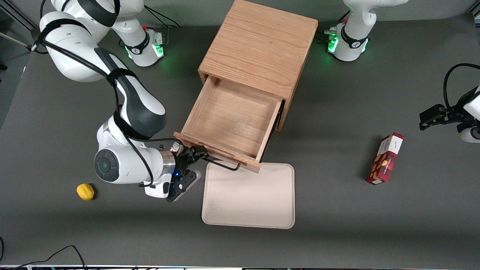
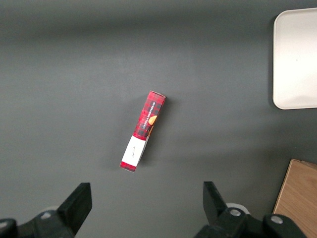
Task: Open upper drawer
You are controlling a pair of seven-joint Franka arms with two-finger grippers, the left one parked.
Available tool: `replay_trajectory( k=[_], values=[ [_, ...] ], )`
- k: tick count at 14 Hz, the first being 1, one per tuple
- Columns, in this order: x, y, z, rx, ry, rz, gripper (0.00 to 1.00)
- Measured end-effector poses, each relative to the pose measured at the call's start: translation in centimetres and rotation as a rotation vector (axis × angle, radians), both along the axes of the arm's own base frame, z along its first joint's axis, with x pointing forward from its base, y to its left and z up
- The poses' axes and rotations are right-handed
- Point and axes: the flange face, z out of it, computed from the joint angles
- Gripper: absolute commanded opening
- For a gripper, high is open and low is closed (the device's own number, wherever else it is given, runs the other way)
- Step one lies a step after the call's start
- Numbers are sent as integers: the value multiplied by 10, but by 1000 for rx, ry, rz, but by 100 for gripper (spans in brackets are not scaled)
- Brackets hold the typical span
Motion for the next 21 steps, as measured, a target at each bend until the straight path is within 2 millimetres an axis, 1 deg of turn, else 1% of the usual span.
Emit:
replay_trajectory(
  k=[1, 2, 3, 5, 6, 7, 9, 10, 11, 12, 13, 14, 15, 16, 17, 19, 21],
  values=[
    [-4, 1, 18, -3, -4, 14, 100],
    [-11, 2, 44, -9, -15, 31, 100],
    [-20, 1, 78, -19, -36, 46, 100],
    [-48, -6, 157, -59, -94, 45, 100],
    [-66, -14, 195, -93, -112, 9, 100],
    [-84, -24, 229, -139, -123, -50, 100],
    [-110, -54, 282, -227, -155, -209, 100],
    [-120, -76, 305, -265, -172, -313, 100],
    [-126, -104, 327, -297, -191, -435, 100],
    [-132, -137, 347, -323, -210, -546, 100],
    [-140, -170, 361, -355, -209, -622, 100],
    [-150, -200, 368, -398, -177, -676, 100],
    [-160, -226, 370, -441, -129, -719, 100],
    [-166, -247, 366, -473, -88, -757, 100],
    [-167, -265, 358, -496, -53, -792, 100],
    [-168, -294, 328, -522, 20, -845, 100],
    [-174, -309, 292, -508, 38, -882, 100]
  ],
)
